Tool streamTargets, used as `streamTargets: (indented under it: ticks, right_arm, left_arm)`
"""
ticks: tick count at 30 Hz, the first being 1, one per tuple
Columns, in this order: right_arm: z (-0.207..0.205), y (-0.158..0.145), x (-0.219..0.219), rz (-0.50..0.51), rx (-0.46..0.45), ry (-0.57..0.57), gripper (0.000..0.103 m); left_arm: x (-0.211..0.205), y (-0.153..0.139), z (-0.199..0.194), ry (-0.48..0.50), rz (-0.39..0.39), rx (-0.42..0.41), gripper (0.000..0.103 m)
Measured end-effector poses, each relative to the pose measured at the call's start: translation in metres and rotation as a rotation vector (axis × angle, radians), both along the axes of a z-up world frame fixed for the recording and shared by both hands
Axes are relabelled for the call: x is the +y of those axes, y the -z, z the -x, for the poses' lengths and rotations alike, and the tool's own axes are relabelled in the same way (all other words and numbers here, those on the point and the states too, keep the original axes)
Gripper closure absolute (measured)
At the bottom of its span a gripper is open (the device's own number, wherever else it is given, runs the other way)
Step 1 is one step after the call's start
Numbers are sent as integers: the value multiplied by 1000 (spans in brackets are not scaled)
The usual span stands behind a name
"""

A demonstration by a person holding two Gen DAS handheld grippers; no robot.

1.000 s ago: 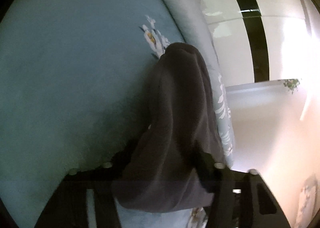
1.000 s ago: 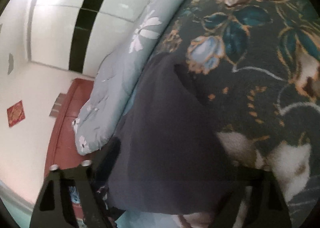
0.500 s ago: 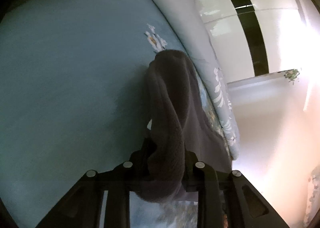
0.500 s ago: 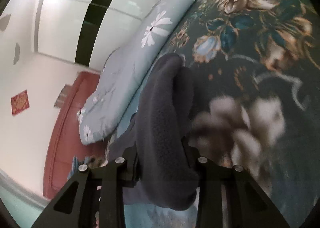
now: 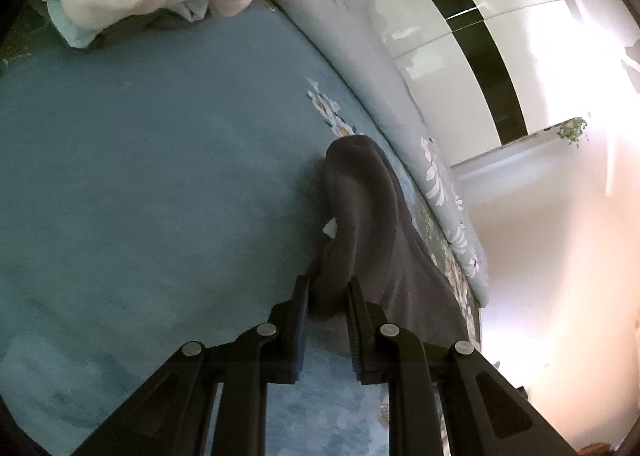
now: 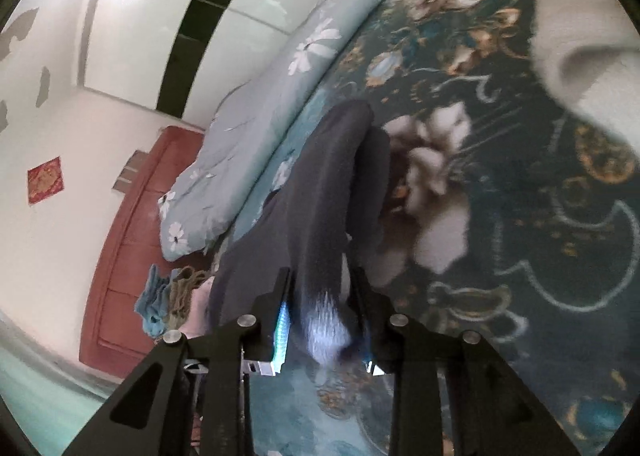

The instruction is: Fold clothes

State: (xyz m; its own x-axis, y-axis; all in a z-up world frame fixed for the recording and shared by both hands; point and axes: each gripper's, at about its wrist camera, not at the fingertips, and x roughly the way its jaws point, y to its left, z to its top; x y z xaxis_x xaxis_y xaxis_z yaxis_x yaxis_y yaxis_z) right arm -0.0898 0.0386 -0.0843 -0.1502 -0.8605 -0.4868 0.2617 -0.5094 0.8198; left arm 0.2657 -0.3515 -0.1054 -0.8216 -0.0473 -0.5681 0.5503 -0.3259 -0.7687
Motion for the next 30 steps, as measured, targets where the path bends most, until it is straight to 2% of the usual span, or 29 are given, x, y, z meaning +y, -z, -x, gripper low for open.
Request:
streamTargets:
  ticks: [4,6,8,9,11,13,18,21,23,27,29,30]
  right_arm:
    - [6,-6,18,-39,20,31,71]
    - [11,-11,28,-65,54,38,71]
    - [15,-16,34,-103,95,44,71]
    - [19,-18,34,-123,115,38,71]
    - [30,-20,25,-152,130,5,66]
    - [43,-20,8,-169,139,-48,54]
    - [83,-17,-35,-189,148,-105,49]
    - [113,-10,-60,-208,120,-118,48]
    - [130,0,-73,-209,67,-145,48]
    - [151,18,-92,-190,-16,-201,48]
    - [153,18,-97,-186,-12,-207,49]
    - [152,16,-99,-187,2,-204,53]
  left_arm:
    - [-7,4,-3,31,22,-19,78]
    - [-14,2,0,44,42,-48,57]
    - [-22,0,3,57,61,-77,48]
    - [-29,-3,10,68,69,-88,47]
    - [-39,-8,24,91,84,-99,40]
    - [-52,-12,54,147,105,-123,36]
    - [-80,-4,127,266,101,-202,36]
    - [-92,4,155,301,76,-227,36]
    - [-99,10,170,332,49,-225,36]
    - [-116,24,179,347,-51,-184,36]
    - [-121,27,178,332,-80,-160,38]
    - [-121,25,179,331,-75,-146,42]
